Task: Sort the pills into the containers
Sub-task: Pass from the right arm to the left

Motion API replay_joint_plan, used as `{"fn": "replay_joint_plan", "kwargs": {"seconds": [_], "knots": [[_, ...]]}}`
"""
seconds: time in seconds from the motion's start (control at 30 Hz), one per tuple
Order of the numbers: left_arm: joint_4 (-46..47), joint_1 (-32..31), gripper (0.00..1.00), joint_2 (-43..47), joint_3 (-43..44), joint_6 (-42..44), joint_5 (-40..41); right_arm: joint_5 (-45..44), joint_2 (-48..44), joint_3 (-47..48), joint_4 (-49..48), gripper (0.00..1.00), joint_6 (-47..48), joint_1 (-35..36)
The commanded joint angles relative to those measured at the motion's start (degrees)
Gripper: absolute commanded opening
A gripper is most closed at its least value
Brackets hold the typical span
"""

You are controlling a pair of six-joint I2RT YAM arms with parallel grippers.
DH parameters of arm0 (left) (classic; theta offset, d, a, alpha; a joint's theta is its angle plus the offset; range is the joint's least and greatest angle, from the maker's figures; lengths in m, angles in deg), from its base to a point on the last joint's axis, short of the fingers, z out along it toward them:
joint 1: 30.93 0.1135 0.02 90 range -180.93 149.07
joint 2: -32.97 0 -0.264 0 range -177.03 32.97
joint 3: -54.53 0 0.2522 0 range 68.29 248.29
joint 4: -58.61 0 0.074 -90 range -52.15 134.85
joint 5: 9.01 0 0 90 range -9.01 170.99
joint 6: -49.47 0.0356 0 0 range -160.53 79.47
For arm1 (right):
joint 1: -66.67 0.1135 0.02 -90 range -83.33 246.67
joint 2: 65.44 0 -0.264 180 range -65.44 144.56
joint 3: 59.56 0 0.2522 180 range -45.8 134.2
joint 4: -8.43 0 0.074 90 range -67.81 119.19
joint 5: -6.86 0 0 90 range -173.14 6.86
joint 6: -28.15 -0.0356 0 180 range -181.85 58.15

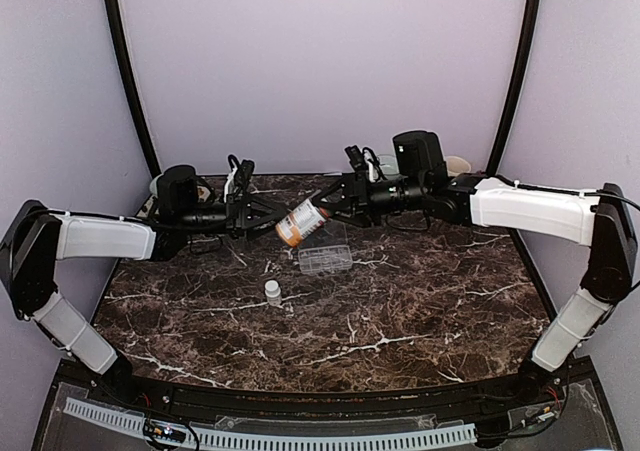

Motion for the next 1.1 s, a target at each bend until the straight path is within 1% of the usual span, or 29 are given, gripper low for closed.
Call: {"fn": "replay_joint_plan", "kwargs": {"seconds": [0.0,0.17,0.37,0.63,0.77,0.9,1.07], "knots": [[6.5,-0.6,0.79,-1.2,0.1,-3.4,-3.9,3.4,-1.2,-1.6,-9.5,0.16,-5.2,-1.1],[7.6,-1.4,0.77,-2.4,0.1,-4.4,-4.4,4.8,-1.1,-2.6,-14.2,0.15,-8.2,-1.6],[11.6,-1.8,0.75,-3.8,0.6,-7.3,-5.2,5.3,-0.5,-2.9,-16.1,0.14,-9.6,-2.0],[12.6,-3.2,0.74,-4.2,2.4,-8.7,-5.6,5.6,0.1,-4.1,-19.5,0.13,-11.9,-2.4],[12.9,-3.7,0.75,-3.7,2.2,-8.8,-4.6,5.5,0.0,-4.6,-20.4,0.13,-12.5,-2.4],[12.7,-3.6,0.71,-3.1,2.0,-8.8,-2.6,5.4,-0.7,-6.7,-21.9,0.12,-13.6,-2.4],[14.0,-3.7,0.70,-2.5,1.9,-9.3,-0.3,5.1,-1.2,-9.3,-23.9,0.12,-14.6,-2.4]]}}
